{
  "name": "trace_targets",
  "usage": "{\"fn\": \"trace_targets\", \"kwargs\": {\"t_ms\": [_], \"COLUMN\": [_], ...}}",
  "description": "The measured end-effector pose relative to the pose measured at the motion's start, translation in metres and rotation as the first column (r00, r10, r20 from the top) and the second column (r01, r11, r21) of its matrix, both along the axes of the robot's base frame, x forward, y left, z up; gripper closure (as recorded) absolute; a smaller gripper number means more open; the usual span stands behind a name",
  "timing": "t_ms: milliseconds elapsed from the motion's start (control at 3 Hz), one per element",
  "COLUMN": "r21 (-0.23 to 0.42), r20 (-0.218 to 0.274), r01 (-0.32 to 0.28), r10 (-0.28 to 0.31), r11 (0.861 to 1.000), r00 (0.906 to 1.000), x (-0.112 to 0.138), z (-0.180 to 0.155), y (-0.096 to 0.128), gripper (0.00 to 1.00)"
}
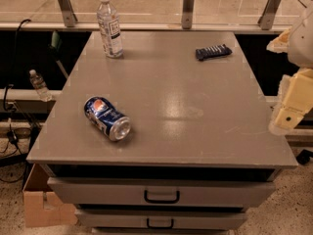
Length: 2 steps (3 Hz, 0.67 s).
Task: Pick pepsi can
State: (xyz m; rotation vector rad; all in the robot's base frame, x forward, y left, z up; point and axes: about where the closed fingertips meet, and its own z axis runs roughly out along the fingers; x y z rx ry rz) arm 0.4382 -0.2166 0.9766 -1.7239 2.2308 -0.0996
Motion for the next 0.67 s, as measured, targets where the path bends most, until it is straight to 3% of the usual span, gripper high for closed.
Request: {"fn": "trace_targets", "kwargs": {"t_ms": [667], "r21": [0.026], "r20": [0.006], "r01": [-0.009], "r10": [0.009], "r11": [1.0], "r00": [0.9999], "x": [0.0024], "z": [0.0034], "y": [0.0012], "gripper": [0.0]}}
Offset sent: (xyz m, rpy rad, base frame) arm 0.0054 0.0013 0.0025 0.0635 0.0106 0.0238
